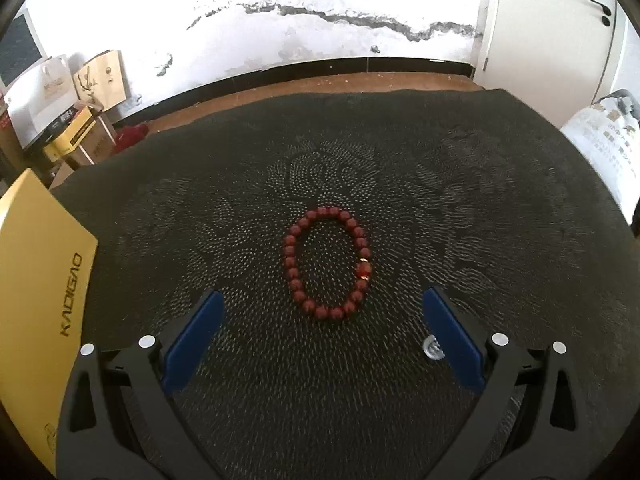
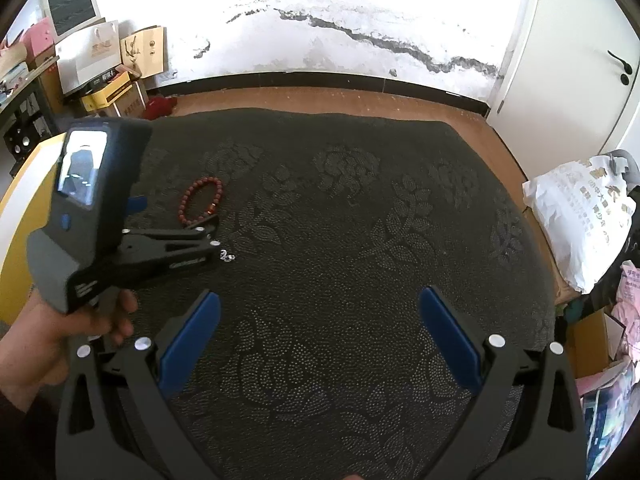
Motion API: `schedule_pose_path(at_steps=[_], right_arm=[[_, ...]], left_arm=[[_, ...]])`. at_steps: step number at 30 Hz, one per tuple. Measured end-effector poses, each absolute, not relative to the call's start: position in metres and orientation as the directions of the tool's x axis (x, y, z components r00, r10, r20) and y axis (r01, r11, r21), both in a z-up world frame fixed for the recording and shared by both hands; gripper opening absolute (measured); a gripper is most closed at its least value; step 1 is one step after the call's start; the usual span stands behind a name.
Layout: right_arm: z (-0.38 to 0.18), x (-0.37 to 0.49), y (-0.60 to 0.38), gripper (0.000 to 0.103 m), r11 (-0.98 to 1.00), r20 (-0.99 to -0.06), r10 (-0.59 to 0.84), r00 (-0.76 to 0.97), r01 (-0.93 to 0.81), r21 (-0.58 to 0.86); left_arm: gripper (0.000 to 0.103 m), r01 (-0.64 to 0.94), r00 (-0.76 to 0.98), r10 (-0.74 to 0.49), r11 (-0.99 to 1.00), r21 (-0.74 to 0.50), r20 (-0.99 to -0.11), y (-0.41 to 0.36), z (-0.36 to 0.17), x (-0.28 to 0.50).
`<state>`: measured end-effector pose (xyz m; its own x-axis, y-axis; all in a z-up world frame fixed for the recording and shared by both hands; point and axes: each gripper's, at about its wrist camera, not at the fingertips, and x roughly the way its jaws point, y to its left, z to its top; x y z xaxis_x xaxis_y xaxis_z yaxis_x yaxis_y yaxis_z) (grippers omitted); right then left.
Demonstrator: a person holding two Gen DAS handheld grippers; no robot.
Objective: Organize jewelry
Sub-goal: 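Reach the left tool to the red bead bracelet and close on it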
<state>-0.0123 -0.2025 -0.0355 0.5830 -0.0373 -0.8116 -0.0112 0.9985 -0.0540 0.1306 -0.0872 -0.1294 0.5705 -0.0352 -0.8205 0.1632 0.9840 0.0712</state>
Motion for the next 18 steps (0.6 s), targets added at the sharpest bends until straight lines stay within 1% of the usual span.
schedule_pose_path(at_steps=[3,6,12,18], right_arm=[[-0.037,-0.012,-0.203,0.096,0.999,-0.813,-0.035,0.581,-0.013,-0.052],[-0.038,-0.009,-0.202,0.096,0.998,-0.813,-0.033,0.581,-0.018,-0.053],[-0.041,-0.007,-0.197,0.096,0.998,-0.819,-0.029,0.573,-0.027,-0.054],[-0.042,-0.004,-0.195,0.096,0.999,-0.823,-0.030,0.567,-0.021,-0.050]], left_arm=[[0.097,0.156,0.535,-0.035,0.986,0.058,-0.844,-0.087,-0.142,0.142],[0.097,0.152,0.538,-0.057,0.988,0.030,-0.841,-0.085,-0.145,0.150],[0.097,0.153,0.561,-0.061,0.988,0.031,-0.825,-0.087,-0.148,0.158],[0.097,0.140,0.558,-0.052,0.990,0.033,-0.828,-0.088,-0.148,0.159]])
